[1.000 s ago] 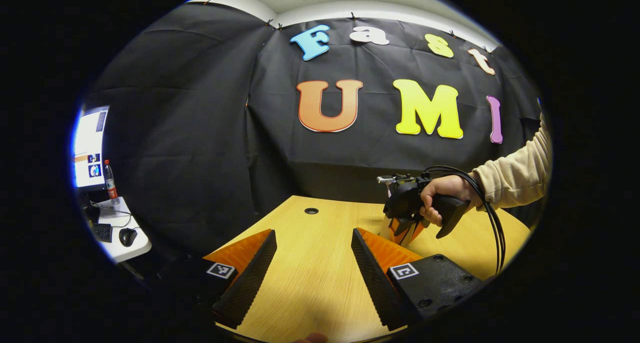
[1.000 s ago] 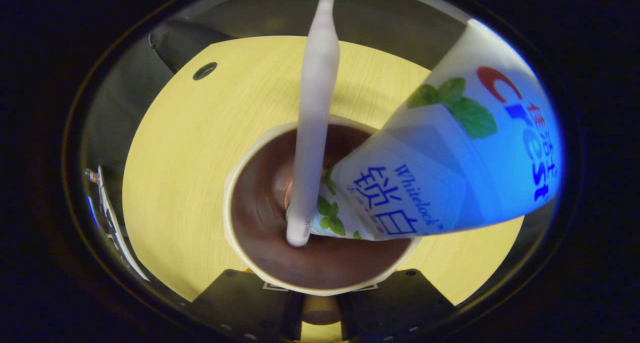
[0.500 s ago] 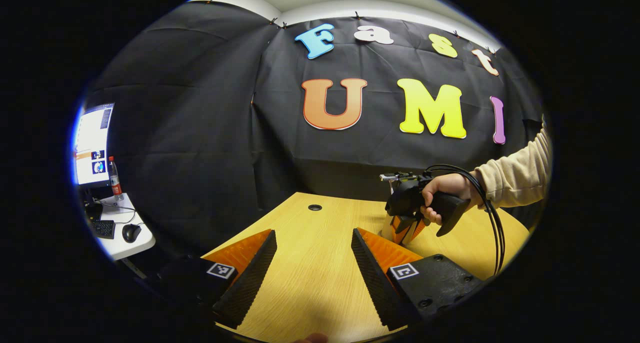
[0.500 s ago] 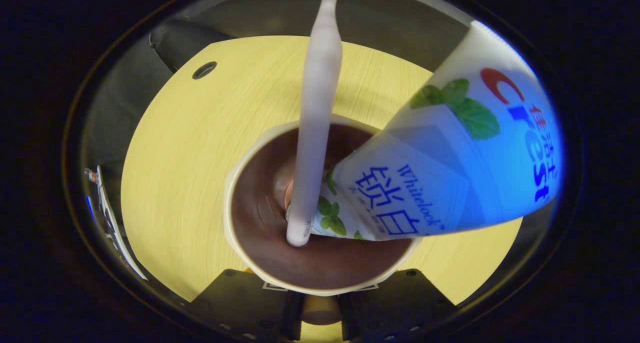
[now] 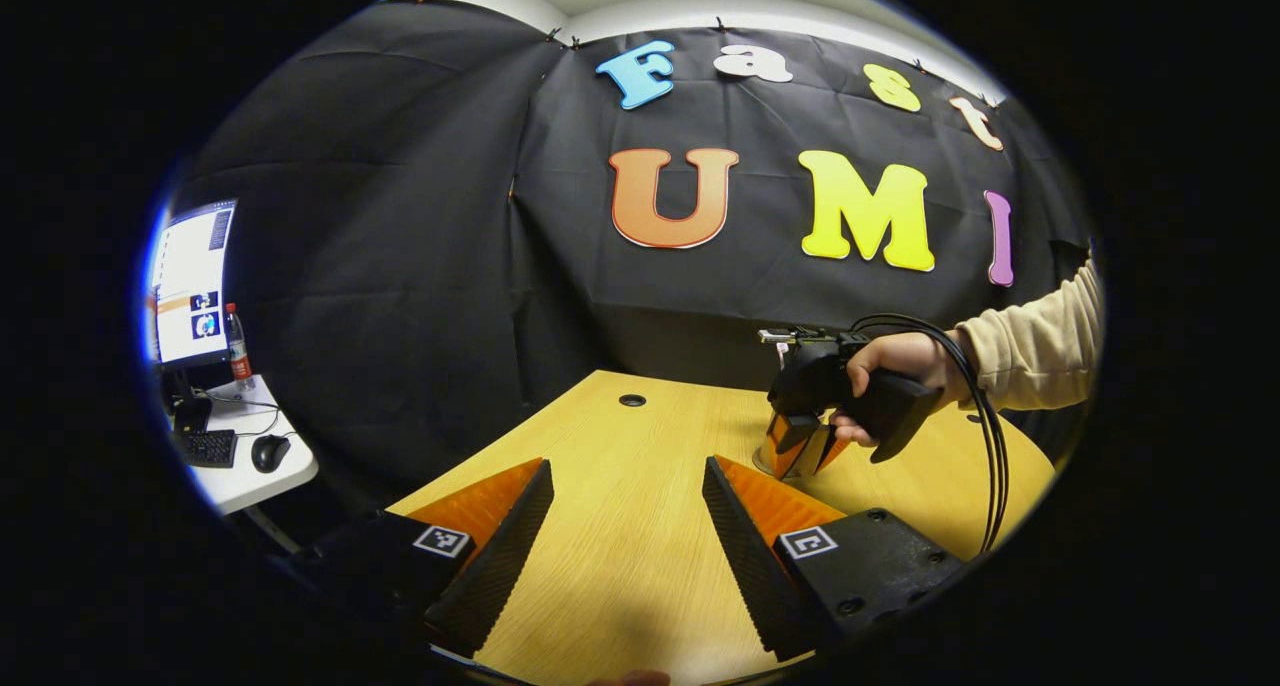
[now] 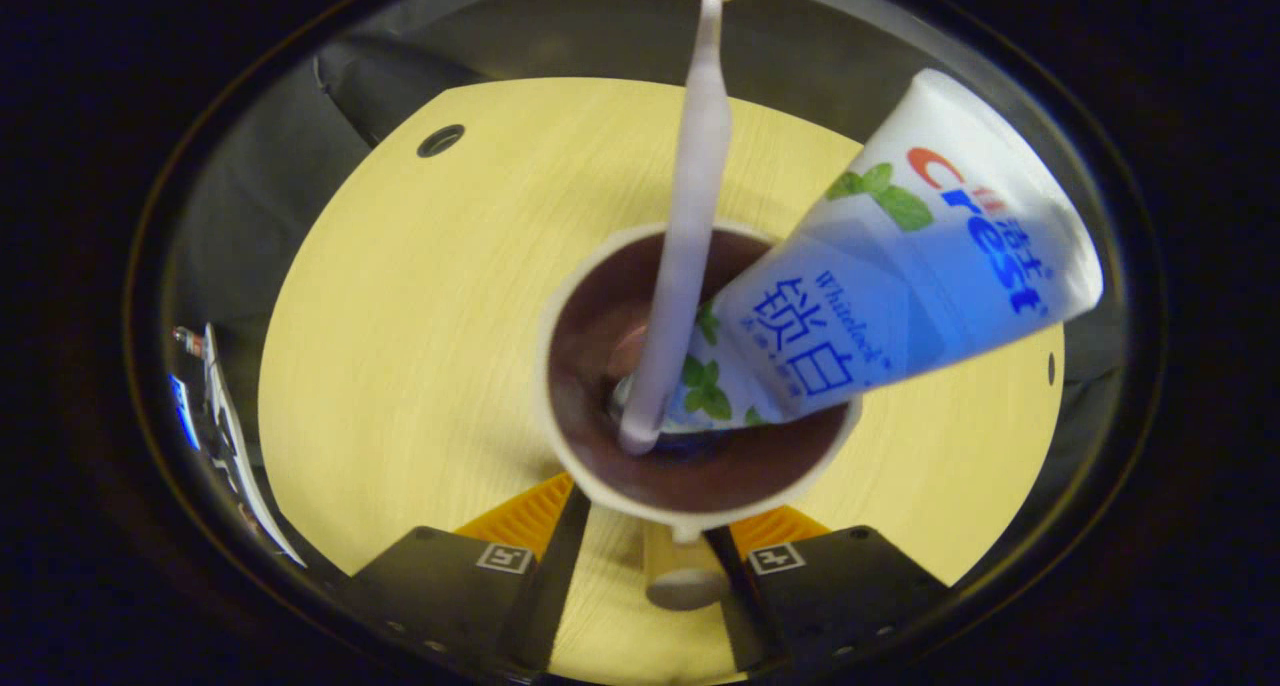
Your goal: Put the toothbrush and toothpaste on the desktop into the cup, then pick up the cup and place it on the coaster on the desktop.
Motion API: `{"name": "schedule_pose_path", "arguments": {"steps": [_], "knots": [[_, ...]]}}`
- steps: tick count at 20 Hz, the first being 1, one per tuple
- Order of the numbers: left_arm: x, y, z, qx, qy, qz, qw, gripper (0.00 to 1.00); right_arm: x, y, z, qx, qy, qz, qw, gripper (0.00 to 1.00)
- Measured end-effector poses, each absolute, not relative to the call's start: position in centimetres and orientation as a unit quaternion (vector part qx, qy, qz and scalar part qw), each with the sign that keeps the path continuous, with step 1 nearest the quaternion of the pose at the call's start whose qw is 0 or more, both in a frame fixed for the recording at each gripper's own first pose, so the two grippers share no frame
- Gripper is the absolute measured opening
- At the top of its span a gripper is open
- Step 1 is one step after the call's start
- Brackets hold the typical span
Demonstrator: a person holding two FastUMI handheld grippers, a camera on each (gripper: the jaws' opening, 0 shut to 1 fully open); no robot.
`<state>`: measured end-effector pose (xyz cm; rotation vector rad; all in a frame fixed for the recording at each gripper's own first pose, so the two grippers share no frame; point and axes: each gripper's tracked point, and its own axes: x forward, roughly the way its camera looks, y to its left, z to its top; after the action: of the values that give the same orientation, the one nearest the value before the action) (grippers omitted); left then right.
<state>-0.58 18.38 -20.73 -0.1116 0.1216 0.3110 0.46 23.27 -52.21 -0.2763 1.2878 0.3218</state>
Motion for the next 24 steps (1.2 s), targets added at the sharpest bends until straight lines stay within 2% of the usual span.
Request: {"name": "schedule_pose_path", "arguments": {"steps": [2, 5, 6, 10, 18, 24], "knots": [[-0.9, 17.9, -20.0, -0.056, 0.061, 0.155, 0.985, 0.96, -0.3, 22.9, -51.4, -0.125, 0.592, 0.157, 0.781, 0.74], [-1.2, 16.7, -18.6, -0.059, 0.065, 0.149, 0.985, 0.96, -2.0, 22.8, -49.4, -0.099, 0.589, 0.174, 0.783, 0.78], [-1.4, 16.2, -18.1, -0.059, 0.068, 0.148, 0.985, 0.96, -2.8, 22.4, -48.7, -0.096, 0.589, 0.180, 0.782, 0.83], [-1.5, 14.3, -14.8, -0.064, 0.072, 0.145, 0.985, 0.96, -4.9, 20.2, -44.7, -0.082, 0.561, 0.203, 0.798, 0.91], [-0.6, 9.8, -10.5, -0.079, 0.109, 0.122, 0.983, 0.96, -8.2, 10.9, -35.4, -0.083, 0.434, 0.186, 0.878, 0.91], [-0.3, 5.3, -7.5, -0.088, 0.122, 0.020, 0.988, 0.96, -13.5, 4.6, -30.4, -0.028, 0.349, 0.125, 0.928, 0.92]]}}
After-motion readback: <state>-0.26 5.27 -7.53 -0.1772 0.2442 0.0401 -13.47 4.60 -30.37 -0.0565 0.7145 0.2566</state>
